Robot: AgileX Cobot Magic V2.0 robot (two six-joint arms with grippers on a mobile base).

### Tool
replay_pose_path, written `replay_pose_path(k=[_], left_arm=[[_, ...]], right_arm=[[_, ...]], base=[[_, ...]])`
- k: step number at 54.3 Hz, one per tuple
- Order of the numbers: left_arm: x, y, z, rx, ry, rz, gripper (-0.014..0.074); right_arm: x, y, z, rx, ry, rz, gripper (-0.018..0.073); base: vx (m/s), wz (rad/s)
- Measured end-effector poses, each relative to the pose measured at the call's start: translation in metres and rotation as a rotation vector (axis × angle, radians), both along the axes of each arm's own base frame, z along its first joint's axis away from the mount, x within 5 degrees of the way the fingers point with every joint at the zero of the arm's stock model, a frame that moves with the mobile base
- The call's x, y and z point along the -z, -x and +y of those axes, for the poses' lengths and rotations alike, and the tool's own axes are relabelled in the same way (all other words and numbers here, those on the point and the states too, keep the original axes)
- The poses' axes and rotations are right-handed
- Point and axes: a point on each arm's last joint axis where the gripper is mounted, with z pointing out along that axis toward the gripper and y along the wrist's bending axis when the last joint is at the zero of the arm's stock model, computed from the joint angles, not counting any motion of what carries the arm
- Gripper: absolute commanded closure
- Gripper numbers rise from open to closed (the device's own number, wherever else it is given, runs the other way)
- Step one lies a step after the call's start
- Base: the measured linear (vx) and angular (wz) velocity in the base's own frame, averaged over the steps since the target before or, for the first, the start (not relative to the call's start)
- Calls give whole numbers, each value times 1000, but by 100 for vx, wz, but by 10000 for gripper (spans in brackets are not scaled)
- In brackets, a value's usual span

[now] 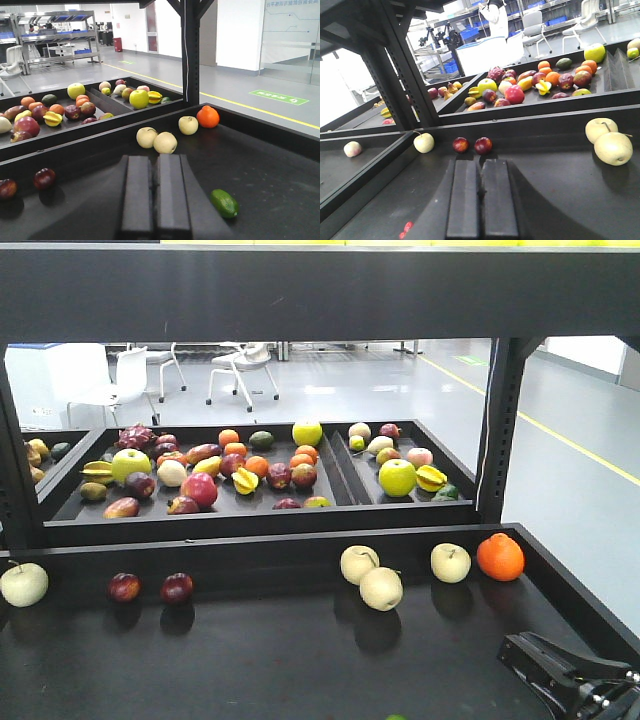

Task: Pick snacks and fruit into basket

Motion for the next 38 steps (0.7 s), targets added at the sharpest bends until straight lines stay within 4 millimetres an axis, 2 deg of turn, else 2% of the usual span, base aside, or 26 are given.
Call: replay_pose_path(k=[38], left_arm=[[0,0,0,0,0,0,605]], right_arm=[[0,0,0,-1,0,-1,568]], base=[[5,4]])
